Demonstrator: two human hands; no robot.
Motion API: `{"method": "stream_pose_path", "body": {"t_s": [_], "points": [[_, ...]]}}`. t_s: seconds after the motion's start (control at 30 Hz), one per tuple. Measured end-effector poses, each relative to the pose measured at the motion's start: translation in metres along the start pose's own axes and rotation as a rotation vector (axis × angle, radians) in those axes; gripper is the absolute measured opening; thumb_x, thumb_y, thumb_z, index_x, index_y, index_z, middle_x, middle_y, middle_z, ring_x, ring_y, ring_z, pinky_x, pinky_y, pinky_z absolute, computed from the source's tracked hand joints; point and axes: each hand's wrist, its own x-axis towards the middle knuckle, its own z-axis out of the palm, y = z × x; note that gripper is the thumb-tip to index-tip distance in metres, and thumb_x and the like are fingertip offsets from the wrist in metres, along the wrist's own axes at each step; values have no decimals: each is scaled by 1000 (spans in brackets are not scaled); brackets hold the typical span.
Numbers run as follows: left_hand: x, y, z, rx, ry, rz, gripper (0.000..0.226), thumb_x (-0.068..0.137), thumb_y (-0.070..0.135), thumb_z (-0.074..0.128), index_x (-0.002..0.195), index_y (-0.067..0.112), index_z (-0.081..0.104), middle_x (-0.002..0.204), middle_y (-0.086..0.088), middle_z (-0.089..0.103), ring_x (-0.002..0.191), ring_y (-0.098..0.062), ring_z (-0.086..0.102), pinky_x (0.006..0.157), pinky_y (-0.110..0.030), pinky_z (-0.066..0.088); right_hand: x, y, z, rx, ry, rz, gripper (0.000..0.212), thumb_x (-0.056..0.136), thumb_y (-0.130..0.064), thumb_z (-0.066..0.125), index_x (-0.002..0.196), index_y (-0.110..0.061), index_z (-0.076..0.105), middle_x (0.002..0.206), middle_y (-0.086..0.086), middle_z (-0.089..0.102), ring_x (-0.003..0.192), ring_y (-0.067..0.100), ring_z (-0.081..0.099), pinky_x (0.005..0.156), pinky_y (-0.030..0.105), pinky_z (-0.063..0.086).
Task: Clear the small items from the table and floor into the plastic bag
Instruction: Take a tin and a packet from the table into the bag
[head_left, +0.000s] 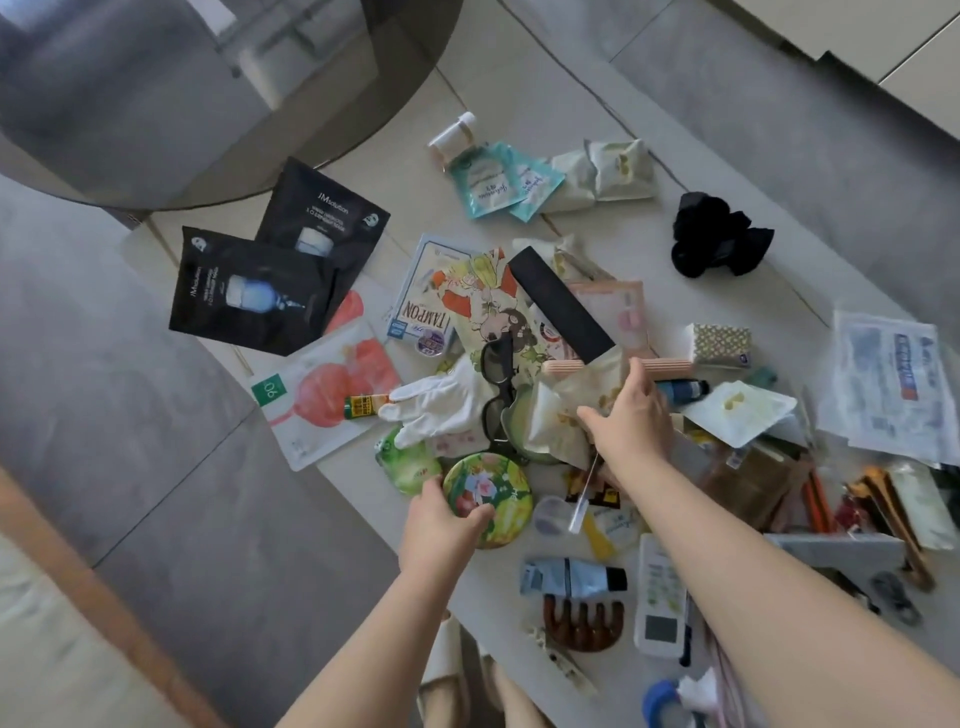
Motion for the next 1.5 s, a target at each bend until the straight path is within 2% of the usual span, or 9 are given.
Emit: {"method": "stream_pose_path", "body": {"t_s": [0.13,0.3,0.47,0.67,0.8,0.93,1.23,1.33,1.5], "points": [[10,-2,9,-18,15,-38,70,70,43,75,126,17,43,122,-6,52,109,-25,56,93,-44,50,2,0,7,-82,27,-7,92,84,-40,65,150,-10,8,153,11,27,139,29,26,111,40,27],[13,-4,6,14,-42,-29,82,67,49,77,133,17,39,124,-5,53,112,-23,56,89,-40,53,2,0,2,-165,64,11,97,77,-51,69,147,-11,16,145,17,35,132,31,34,106,42,31],[8,6,1,40,-87,-63,69,66,56,76,112,12,51,116,-9,53,98,-23,59,84,-38,55,1,2,-19,-147,21,-13,66,78,-52,67,121,-7,46,127,13,51,119,31,46,97,43,36],[1,9,-9,-139,-72,-129,64,67,51,77,110,11,50,115,-9,54,93,-22,58,81,-40,57,-4,1,-34,401,-177,121,36,83,-38,66,102,-9,57,108,9,62,96,26,58,79,37,48],[-3,9,-19,-368,-96,-167,53,75,38,77,113,11,52,106,-6,61,83,-15,57,67,-32,56,-7,-5,-27,464,-333,96,22,84,-30,67,99,-17,58,106,5,63,93,22,58,75,32,46],[0,10,-21,-492,-94,-154,50,77,35,76,115,12,53,105,-4,61,92,-19,58,64,-28,53,-6,-10,-7,310,-456,32,34,78,-35,72,103,-19,56,116,5,59,103,23,57,91,41,49],[3,9,-19,-527,-82,-146,50,77,36,76,116,14,52,107,-4,62,95,-20,59,65,-29,54,-6,-9,10,159,-429,43,57,70,-49,74,113,-22,48,125,8,47,115,30,49,96,46,45],[0,11,-20,-543,-78,-148,48,78,36,75,113,14,51,106,-4,61,95,-20,58,65,-29,53,-6,-8,5,205,-335,50,55,71,-43,76,113,-21,47,120,8,56,107,28,54,88,42,48],[-9,16,-28,-564,-69,-134,49,78,35,75,115,13,52,105,-3,61,93,-19,58,65,-28,52,-13,-13,-15,393,-289,102,73,78,-18,74,139,-19,35,134,8,50,116,29,51,88,33,41]]}}
